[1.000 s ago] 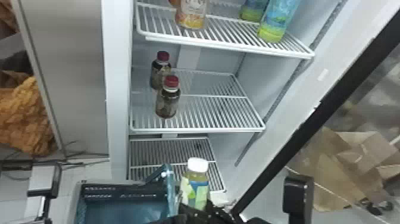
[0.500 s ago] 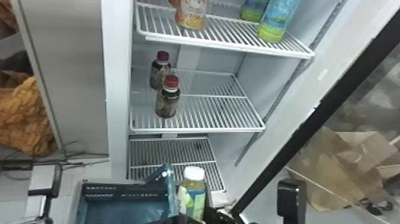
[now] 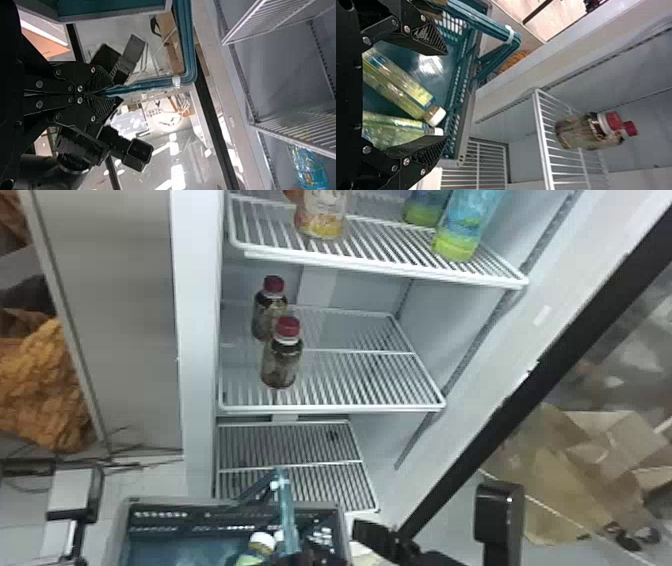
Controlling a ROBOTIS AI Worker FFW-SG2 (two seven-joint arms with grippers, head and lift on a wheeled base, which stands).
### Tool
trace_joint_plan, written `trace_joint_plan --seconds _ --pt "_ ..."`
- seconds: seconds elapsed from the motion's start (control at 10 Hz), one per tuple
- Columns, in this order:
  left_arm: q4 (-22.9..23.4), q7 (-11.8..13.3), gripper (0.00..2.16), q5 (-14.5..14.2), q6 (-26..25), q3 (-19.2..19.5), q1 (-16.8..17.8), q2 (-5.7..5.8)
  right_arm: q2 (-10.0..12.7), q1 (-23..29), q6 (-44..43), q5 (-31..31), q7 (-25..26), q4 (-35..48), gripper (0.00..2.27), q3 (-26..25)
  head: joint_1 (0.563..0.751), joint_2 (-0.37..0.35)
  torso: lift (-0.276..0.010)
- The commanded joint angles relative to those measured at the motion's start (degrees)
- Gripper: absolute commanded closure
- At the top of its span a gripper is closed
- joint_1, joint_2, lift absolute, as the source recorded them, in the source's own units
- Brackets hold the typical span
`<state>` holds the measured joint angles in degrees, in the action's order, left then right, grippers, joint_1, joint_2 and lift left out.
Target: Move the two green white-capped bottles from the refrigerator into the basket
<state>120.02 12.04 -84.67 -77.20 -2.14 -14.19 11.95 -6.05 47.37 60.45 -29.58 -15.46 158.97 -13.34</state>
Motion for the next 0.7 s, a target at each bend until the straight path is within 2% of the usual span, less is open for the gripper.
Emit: trace_joint_plan --seconds 0.0,0.6 --pt "0.00 0.01 1.13 -0.11 0.00 0.08 -0.01 0.00 0.33 -0.26 -2.52 1.58 -0.10 0.01 0.35 -0.60 0.695 -0.350 -0.263" --pt "0.00 0.18 1.13 -0.22 0.00 0.42 -0.57 -0.17 2.35 -0.96 -21.36 5.81 -0.19 -2.66 0.35 0.31 0.695 -0.350 -0.263"
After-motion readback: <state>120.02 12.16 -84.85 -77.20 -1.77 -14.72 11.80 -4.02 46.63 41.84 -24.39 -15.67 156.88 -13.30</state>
